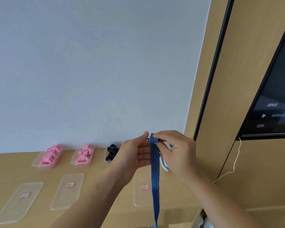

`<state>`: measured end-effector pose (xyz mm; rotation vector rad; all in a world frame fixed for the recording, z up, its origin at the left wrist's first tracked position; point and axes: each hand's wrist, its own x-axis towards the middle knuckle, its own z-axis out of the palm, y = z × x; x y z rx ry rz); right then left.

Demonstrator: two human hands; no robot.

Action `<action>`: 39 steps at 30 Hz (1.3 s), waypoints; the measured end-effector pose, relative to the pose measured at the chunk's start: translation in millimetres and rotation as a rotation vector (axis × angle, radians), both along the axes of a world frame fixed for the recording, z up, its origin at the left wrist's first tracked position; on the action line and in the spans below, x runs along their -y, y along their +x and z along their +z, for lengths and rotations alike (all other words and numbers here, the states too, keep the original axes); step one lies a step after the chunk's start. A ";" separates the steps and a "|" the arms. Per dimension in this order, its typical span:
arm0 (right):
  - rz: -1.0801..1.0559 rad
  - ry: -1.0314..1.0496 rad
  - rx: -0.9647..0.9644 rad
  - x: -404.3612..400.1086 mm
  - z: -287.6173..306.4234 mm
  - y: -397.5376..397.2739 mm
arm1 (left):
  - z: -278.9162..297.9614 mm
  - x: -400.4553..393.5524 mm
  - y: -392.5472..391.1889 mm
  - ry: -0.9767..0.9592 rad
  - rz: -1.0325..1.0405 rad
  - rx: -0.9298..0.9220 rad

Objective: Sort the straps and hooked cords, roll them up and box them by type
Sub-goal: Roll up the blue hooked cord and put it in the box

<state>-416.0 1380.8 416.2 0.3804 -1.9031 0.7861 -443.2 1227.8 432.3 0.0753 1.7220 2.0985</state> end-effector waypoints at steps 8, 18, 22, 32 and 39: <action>0.009 0.084 -0.043 -2.4 -16.6 1.2 | 0.3 4.5 -1.3 0.027 0.000 -0.013; 0.048 0.186 -0.017 -4.3 -17.1 4.4 | -3.5 6.5 -0.2 0.047 0.031 -0.064; 0.057 0.216 -0.009 -4.8 -19.4 4.5 | -3.6 5.7 -0.4 0.062 0.037 -0.085; 0.139 -0.279 0.275 3.5 -0.6 14.5 | -2.4 3.7 -6.4 0.014 0.092 -0.189; 0.324 -0.481 0.752 -6.6 18.0 2.0 | -2.0 -1.2 -5.8 -0.002 0.072 -0.202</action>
